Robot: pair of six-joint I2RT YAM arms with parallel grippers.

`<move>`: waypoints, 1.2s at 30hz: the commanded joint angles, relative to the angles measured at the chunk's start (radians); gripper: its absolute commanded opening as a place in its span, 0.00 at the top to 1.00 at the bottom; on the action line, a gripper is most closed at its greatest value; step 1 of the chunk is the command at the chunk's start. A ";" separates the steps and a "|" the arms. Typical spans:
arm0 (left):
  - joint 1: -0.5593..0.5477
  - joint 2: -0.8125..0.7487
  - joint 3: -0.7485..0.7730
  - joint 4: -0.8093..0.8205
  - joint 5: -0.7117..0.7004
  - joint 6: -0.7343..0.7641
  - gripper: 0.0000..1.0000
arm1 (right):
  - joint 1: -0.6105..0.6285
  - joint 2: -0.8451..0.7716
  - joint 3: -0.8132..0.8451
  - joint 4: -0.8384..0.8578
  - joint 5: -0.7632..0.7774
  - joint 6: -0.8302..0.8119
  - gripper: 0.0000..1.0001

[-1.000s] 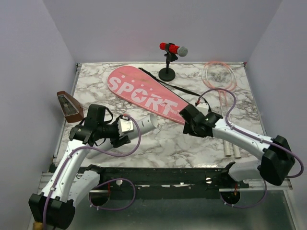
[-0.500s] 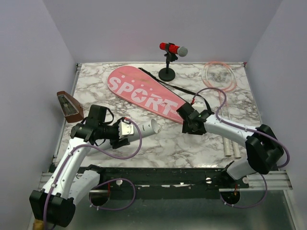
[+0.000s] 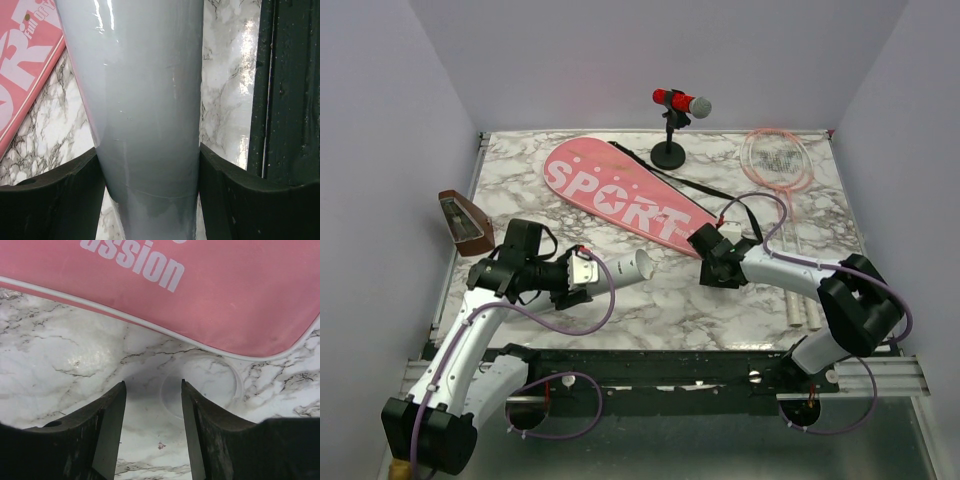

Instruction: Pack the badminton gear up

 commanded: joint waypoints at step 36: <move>-0.003 -0.037 -0.031 0.082 0.071 -0.051 0.58 | -0.003 0.026 -0.006 -0.079 -0.027 0.079 0.99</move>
